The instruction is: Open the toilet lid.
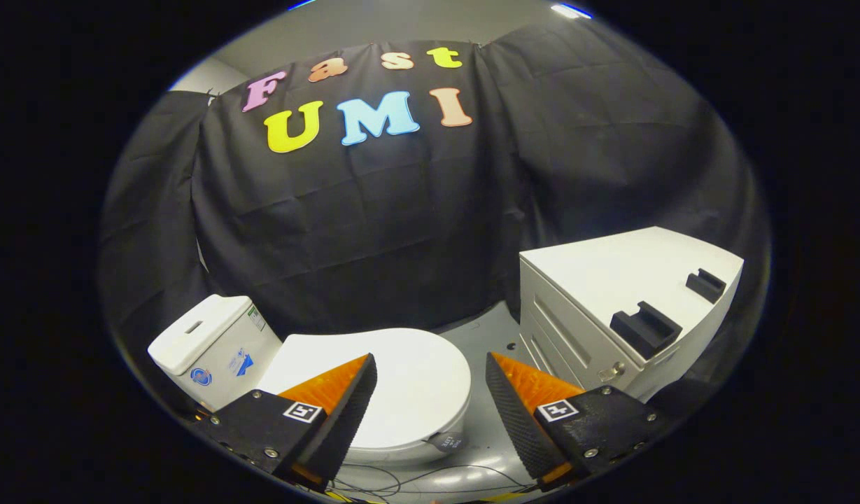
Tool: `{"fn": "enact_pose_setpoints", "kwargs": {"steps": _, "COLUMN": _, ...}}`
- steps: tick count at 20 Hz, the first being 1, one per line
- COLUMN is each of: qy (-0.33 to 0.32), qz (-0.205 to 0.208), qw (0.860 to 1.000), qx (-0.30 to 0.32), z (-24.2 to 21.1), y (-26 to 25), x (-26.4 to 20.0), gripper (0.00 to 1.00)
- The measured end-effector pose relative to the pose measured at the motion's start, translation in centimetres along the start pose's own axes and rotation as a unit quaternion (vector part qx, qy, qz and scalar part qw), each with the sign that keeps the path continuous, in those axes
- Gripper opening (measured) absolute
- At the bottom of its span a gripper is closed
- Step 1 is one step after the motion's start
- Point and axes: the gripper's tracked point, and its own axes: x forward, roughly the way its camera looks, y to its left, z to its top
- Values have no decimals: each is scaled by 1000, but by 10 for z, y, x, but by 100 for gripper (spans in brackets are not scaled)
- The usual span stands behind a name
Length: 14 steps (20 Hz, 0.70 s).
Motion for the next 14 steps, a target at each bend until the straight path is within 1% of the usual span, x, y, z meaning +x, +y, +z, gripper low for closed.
{"fn": "enact_pose_setpoints", "kwargs": {"steps": 2, "qy": 16, "qz": -6, "qw": 1000, "qx": 4, "z": -9, "y": -3, "x": 3, "gripper": 97}}
{"fn": "enact_pose_setpoints", "kwargs": {"steps": 4, "qy": 32, "qz": -10, "qw": 999, "qx": 22, "z": -20, "y": -4, "x": 7, "gripper": 96}}
{"fn": "enact_pose_setpoints", "kwargs": {"steps": 6, "qy": 59, "qz": -31, "qw": 997, "qx": 35, "z": -39, "y": -9, "x": 13, "gripper": 96}}
{"fn": "enact_pose_setpoints", "kwargs": {"steps": 10, "qy": 86, "qz": -46, "qw": 995, "qx": 38, "z": -60, "y": -6, "x": 19, "gripper": 95}}
{"fn": "enact_pose_setpoints", "kwargs": {"steps": 14, "qy": 107, "qz": -88, "qw": 990, "qx": 34, "z": -84, "y": -25, "x": 25, "gripper": 95}}
